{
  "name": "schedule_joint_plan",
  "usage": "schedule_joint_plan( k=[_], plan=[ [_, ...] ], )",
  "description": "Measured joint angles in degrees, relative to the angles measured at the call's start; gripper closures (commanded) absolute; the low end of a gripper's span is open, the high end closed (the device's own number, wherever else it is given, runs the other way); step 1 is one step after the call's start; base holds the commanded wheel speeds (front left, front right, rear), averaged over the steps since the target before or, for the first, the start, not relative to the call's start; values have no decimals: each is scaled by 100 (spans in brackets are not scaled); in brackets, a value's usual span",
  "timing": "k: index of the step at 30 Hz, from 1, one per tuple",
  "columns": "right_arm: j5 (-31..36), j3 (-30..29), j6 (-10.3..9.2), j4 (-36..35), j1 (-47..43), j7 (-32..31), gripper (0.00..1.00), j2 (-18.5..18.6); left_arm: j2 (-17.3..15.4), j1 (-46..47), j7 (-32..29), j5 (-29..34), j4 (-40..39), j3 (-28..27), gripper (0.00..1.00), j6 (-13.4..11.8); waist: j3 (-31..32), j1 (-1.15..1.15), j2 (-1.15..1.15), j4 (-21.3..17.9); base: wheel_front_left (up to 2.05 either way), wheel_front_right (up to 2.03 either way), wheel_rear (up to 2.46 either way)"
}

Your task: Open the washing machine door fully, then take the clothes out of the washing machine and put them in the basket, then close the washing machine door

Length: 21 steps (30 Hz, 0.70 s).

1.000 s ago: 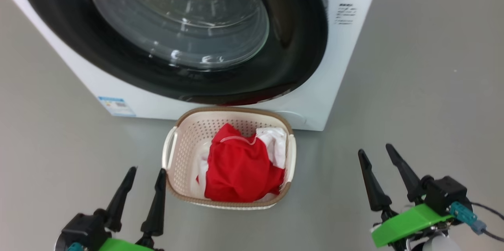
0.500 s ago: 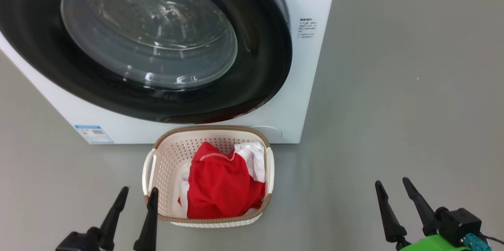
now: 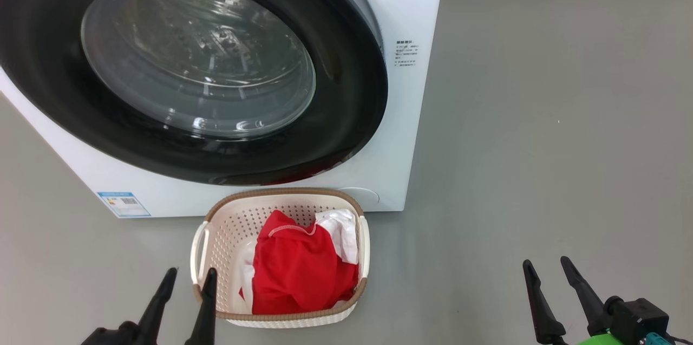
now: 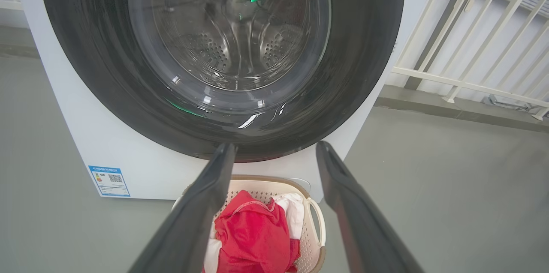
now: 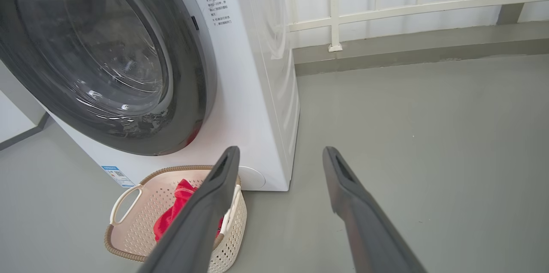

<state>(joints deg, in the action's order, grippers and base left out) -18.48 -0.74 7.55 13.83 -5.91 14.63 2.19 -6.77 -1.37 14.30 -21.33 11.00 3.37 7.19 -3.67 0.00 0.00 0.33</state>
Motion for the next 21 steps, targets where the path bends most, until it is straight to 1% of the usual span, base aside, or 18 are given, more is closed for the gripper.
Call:
schedule_joint_plan(
  k=[5, 6, 11, 14, 18, 21],
  plan=[
    [0, -12, 0, -8, -27, 0, 0, -2, -1, -81, 0, 0, -3, 34, 0, 0, 46, 0, 0, 15, 0, 0, 0],
    [10, -11, 0, 42, -45, 0, 100, -11, 18, -106, -10, 0, 51, 40, 100, -4, 48, 0, 0, 16, 0, 0, 0],
    [12, -5, 0, 412, -115, -8, 100, -97, 149, -124, -20, -1, 415, 93, 100, -10, 50, 0, 0, 15, 0, 0, 0],
    [-33, -5, 0, 461, -115, -38, 100, -102, 200, -133, -63, -118, 464, 102, 100, -10, 55, 0, 0, 14, 0, 0, 0],
    [-338, -7, 0, 458, -114, -78, 100, -99, 199, -133, -119, -335, 464, 96, 100, -10, 80, 4, 0, 13, 0, 0, 0],
    [-516, -5, 0, 457, -113, -111, 100, -97, 199, -132, -164, -521, 464, 83, 100, -10, 82, 2, 0, 11, 0, 0, 0]
  ],
)
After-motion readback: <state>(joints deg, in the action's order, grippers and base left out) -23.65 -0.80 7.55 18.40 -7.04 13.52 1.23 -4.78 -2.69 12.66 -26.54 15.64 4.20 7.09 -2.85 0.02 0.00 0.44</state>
